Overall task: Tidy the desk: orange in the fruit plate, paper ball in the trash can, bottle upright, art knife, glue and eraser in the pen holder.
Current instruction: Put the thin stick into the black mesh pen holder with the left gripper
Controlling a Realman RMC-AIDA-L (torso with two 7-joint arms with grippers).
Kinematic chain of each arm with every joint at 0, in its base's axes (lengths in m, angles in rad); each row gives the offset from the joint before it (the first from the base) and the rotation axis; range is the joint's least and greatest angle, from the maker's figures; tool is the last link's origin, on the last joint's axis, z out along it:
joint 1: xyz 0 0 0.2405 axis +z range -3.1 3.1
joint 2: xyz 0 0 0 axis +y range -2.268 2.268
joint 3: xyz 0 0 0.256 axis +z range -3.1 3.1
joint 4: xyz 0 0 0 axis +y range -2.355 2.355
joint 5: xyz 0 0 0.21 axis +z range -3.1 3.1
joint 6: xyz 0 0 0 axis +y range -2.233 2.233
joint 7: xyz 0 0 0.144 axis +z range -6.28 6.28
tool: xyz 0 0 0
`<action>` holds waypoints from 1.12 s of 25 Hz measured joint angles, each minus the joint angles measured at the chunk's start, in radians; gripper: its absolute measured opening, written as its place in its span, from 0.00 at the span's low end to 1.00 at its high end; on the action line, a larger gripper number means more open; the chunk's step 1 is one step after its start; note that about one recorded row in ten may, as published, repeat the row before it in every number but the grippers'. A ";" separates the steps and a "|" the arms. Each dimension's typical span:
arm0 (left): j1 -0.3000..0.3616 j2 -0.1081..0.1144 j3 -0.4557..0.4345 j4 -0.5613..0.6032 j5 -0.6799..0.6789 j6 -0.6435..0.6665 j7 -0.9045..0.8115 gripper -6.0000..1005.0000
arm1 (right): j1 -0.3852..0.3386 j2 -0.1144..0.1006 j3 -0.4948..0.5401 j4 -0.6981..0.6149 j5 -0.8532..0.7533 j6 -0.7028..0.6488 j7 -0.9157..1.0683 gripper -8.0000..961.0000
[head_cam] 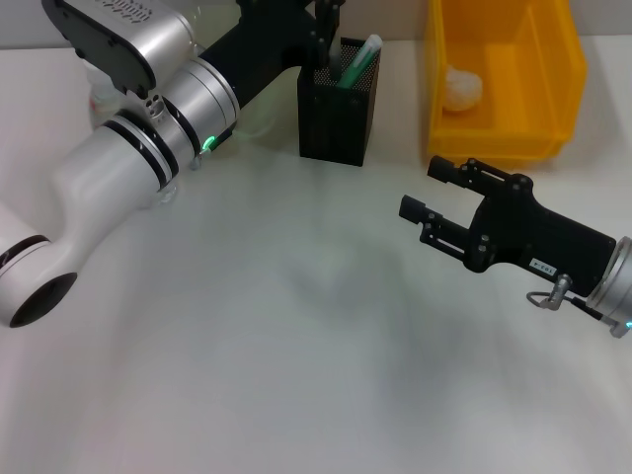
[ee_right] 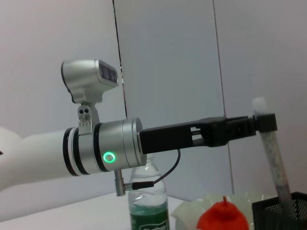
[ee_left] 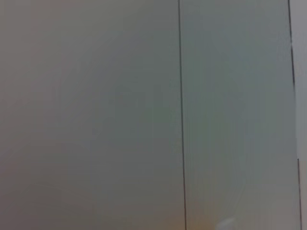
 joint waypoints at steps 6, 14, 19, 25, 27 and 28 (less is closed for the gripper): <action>0.000 0.000 -0.006 -0.002 0.000 -0.013 0.003 0.19 | 0.002 0.003 0.023 0.049 0.061 0.023 -0.112 0.65; -0.003 0.000 -0.003 -0.002 0.000 -0.023 0.040 0.20 | 0.011 0.003 0.024 0.071 0.091 0.050 -0.167 0.65; -0.002 0.000 -0.002 -0.004 0.002 -0.025 0.049 0.20 | 0.017 0.003 0.025 0.072 0.092 0.052 -0.167 0.65; 0.003 0.000 -0.007 -0.004 0.002 -0.025 0.051 0.25 | 0.021 0.003 0.025 0.073 0.098 0.052 -0.167 0.65; 0.003 0.000 -0.007 -0.005 0.002 -0.023 0.051 0.34 | 0.021 0.003 0.025 0.073 0.101 0.052 -0.167 0.65; 0.004 0.000 -0.007 -0.005 0.002 -0.019 0.050 0.38 | 0.021 0.003 0.025 0.073 0.104 0.052 -0.167 0.65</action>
